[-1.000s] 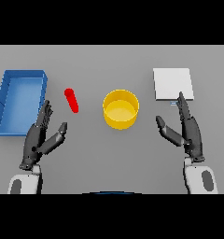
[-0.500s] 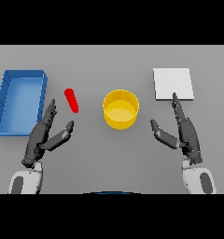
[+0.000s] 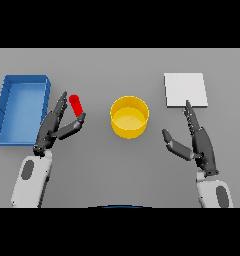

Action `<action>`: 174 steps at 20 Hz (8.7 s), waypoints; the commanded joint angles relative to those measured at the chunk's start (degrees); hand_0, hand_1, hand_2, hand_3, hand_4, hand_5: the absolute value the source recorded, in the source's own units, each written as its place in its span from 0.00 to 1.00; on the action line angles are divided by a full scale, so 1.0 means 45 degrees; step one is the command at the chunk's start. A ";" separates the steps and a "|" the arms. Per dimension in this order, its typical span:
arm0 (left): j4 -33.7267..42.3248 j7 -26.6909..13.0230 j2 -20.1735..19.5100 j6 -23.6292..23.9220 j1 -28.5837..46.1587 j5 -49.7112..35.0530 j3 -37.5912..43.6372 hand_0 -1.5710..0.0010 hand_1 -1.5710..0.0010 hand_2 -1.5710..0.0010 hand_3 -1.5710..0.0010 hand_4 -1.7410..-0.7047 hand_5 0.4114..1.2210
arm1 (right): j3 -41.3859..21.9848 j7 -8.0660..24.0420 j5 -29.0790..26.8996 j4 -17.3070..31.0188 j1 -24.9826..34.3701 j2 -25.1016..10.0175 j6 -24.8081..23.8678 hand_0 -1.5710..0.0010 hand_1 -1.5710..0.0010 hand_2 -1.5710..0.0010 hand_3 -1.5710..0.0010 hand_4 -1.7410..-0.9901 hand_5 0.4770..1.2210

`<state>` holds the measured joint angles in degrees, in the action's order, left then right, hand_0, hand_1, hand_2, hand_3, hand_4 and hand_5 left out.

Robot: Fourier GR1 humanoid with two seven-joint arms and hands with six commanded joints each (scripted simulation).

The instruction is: Pick up the red beaker and tilt it to pour out 1 green nut into yellow bowl. Pick up the yellow bowl and place it on the metallic measuring scale.

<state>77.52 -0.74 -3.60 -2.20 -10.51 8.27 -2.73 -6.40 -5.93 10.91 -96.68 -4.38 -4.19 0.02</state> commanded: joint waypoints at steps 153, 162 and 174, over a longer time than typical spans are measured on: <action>-0.2704 -0.6365 -0.7053 -0.0343 -0.4063 -0.0141 -0.0758 0.95 0.95 0.96 0.95 0.93 0.27 | -0.0241 -0.0212 0.0629 0.0110 0.0130 -0.0077 -0.0282 1.00 1.00 1.00 1.00 0.80 0.22; -0.1875 -0.5700 -0.6492 0.0067 -0.3727 -0.0785 -0.0487 0.99 0.99 0.99 0.99 0.91 0.33 | -0.2120 0.0786 0.4204 0.0911 0.3040 -0.2953 0.1527 1.00 1.00 1.00 1.00 0.81 0.21; -0.2019 -0.5666 -0.6604 -0.0161 -0.3577 -0.0854 -0.0412 1.00 1.00 1.00 1.00 0.90 0.35 | -0.5530 -0.1151 0.7737 0.3866 0.7322 -0.4268 0.3849 1.00 1.00 1.00 1.00 0.78 0.22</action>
<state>68.44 -26.27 -33.30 -2.92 -26.62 4.43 -4.59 -31.27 -11.04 45.72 -79.30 28.61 -23.37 17.30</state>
